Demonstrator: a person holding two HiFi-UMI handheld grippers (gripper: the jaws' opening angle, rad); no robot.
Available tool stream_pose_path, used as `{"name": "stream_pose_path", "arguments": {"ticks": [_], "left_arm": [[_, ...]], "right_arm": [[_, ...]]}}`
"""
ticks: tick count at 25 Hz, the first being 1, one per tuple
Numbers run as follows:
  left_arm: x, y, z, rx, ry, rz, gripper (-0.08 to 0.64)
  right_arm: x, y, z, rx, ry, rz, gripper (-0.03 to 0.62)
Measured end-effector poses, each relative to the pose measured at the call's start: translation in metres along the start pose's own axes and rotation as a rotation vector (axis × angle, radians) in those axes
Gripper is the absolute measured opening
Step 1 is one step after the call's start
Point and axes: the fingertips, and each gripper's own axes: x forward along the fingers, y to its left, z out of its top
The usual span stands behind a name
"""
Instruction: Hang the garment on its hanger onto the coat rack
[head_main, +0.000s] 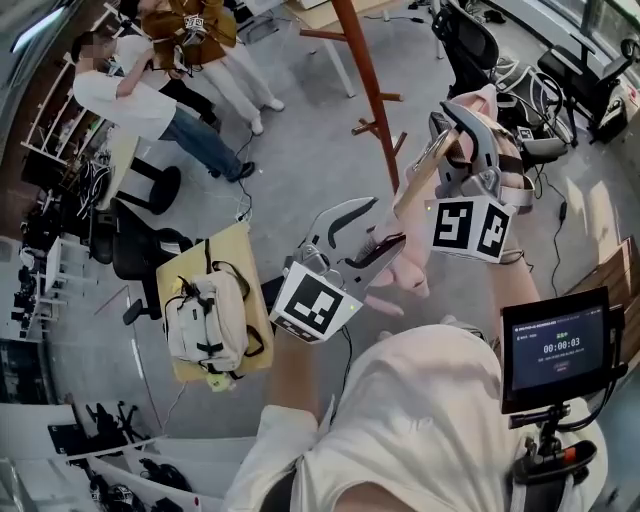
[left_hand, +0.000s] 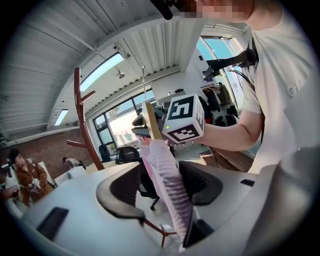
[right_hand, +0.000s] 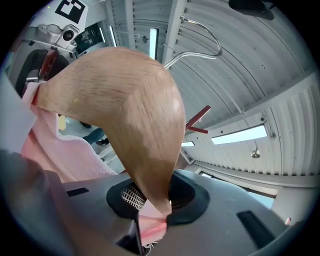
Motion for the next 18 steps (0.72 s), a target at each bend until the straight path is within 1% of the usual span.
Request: {"name": "stream_pose_path", "arguments": {"ticks": [4,9,13,15,18], "left_arm": [[-0.005,0.012,0.003,-0.046,-0.019,0.067,0.092],[0.013,0.043,0.016,-0.113,-0.005,0.107,0.078],[0.009,0.064,0.021,-0.083,0.023,0.094,0.077],[0.007,0.07,0.025,-0.066,0.031,0.07,0.077],[0.007,0.087,0.025,-0.055,0.019,0.024,0.077]], "right_arm": [[0.004,-0.008,0.011,-0.015,-0.019,-0.013,0.083],[0.029,-0.026,0.007,-0.046,-0.05,0.019,0.081],[0.041,-0.03,0.016,-0.05,-0.058,0.021,0.081],[0.044,-0.034,0.019,-0.045,-0.043,0.01,0.08],[0.054,-0.037,0.022,-0.054,-0.013,-0.025,0.072]]}}
